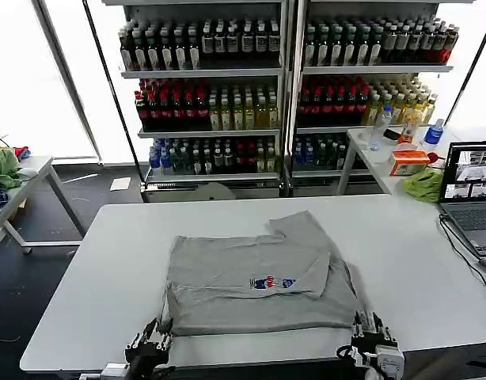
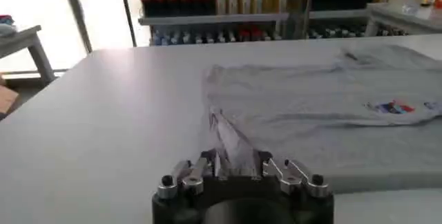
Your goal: Fold and organize the clothes.
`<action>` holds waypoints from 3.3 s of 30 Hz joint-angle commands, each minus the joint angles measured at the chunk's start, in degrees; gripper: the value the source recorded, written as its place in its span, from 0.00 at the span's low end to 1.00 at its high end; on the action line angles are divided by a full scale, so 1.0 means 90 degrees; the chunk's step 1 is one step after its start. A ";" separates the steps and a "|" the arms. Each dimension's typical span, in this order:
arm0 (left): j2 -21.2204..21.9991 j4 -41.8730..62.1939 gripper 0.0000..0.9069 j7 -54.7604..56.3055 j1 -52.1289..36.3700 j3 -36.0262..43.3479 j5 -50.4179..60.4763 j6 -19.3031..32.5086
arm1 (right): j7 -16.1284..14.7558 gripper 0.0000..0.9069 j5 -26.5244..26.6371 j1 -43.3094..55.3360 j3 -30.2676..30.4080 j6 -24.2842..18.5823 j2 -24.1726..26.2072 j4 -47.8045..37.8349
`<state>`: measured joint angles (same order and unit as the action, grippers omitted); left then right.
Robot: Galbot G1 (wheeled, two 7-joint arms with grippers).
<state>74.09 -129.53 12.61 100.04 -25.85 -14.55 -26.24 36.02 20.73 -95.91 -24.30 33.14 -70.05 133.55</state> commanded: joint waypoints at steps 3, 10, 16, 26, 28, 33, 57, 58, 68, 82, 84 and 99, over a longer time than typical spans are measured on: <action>0.0041 -0.0693 1.00 0.0002 -0.0059 -0.0017 -0.0072 -0.0136 | 0.0043 1.00 0.0035 0.0032 -0.0455 -0.0002 -0.0046 0.0421; -0.0092 -0.0540 1.00 -0.0005 -0.0768 -0.0181 -0.0437 -0.0256 | -0.0346 1.00 0.0652 0.1037 -0.1077 -0.0392 -0.0035 0.0004; -0.0518 -0.0007 1.00 -0.0465 -0.1846 -0.0140 -0.0636 -0.0070 | -0.0714 1.00 0.0901 0.2225 -0.1147 -0.0524 0.0160 -0.0712; -0.1625 0.1787 1.00 -0.0794 -0.3997 0.0462 -0.1064 -0.0110 | -0.1326 1.00 0.0981 0.4849 -0.0135 0.0000 0.0653 -0.2664; -0.1775 0.2133 1.00 -0.0782 -0.4535 0.0661 -0.1283 -0.0125 | -0.1321 1.00 0.1138 0.5465 0.0131 0.0002 0.0684 -0.3166; -0.1837 0.3097 1.00 -0.0774 -0.5469 0.1075 -0.1773 -0.0154 | -0.1255 1.00 0.1122 0.6615 0.0748 -0.0040 0.0502 -0.4450; -0.1106 0.5410 1.00 -0.0871 -0.6696 0.1748 -0.2099 -0.0737 | -0.2296 1.00 0.0264 0.8448 0.2124 -0.0252 -0.0843 -0.8568; -0.1082 0.5449 1.00 -0.0862 -0.6696 0.1747 -0.2100 -0.0742 | -0.2298 1.00 0.0263 0.8449 0.2094 -0.0257 -0.0888 -0.8647; -0.1043 0.5615 1.00 -0.0874 -0.6726 0.1827 -0.2090 -0.0747 | -0.2369 1.00 0.0128 0.8468 0.2007 -0.0371 -0.1114 -0.9003; -0.1052 0.5760 1.00 -0.0817 -0.6671 0.1855 -0.2044 -0.0753 | -0.2459 1.00 -0.0117 0.8460 0.1885 -0.0483 -0.1393 -0.9280; -0.1056 0.5774 1.00 -0.0820 -0.6650 0.1836 -0.2048 -0.0753 | -0.2460 1.00 -0.0118 0.8455 0.1877 -0.0479 -0.1408 -0.9295; -0.1065 0.5689 1.00 -0.0815 -0.6504 0.1824 -0.2006 -0.0753 | -0.2454 1.00 -0.0043 0.8139 0.1700 -0.0377 -0.1248 -0.9083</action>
<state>64.48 -78.28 5.32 41.03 -9.71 -32.84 -32.92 13.94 20.27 -21.88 -8.71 29.38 -81.37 51.36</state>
